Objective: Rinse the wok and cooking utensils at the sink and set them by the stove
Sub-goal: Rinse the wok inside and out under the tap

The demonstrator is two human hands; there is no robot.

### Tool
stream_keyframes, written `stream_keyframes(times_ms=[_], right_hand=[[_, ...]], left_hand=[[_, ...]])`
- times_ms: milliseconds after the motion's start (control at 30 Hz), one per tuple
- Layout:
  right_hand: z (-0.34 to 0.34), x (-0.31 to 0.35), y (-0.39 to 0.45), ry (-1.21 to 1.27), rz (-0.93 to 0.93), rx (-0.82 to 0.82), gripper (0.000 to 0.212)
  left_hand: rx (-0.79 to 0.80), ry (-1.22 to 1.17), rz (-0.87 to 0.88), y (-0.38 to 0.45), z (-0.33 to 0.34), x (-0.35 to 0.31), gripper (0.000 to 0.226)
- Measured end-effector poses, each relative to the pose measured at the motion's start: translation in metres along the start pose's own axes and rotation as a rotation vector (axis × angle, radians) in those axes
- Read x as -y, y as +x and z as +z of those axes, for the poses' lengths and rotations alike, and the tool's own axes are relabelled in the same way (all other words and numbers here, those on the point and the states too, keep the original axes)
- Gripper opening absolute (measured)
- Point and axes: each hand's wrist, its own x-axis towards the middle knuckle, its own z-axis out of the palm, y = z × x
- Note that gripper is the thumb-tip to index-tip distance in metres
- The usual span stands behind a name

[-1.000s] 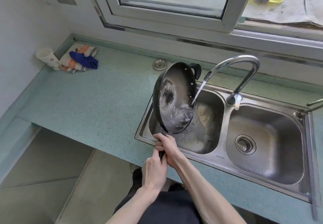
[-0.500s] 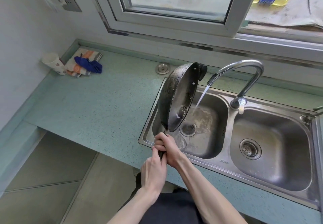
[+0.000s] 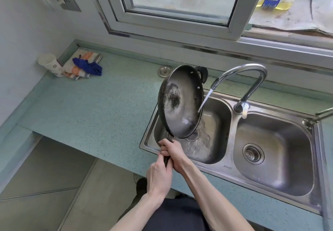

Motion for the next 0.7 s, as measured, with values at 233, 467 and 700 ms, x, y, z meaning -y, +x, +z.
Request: stream_keyframes(times_ms=[233,467,700], right_hand=[[-0.007,0.002,-0.008,-0.081,-0.083,-0.078,0.039],[-0.018,0.004,-0.016,-0.246,-0.172,-0.138,0.036],[-0.034,0.005,-0.024,-0.339,-0.174,-0.202,0.024]], left_hand=[[0.088,-0.171,-0.111,0.002,0.01,-0.002,0.018],[0.211,-0.392,-0.228,0.0,0.016,-0.013,0.03],[0.277,-0.496,-0.272,-0.005,0.021,-0.024,0.031]])
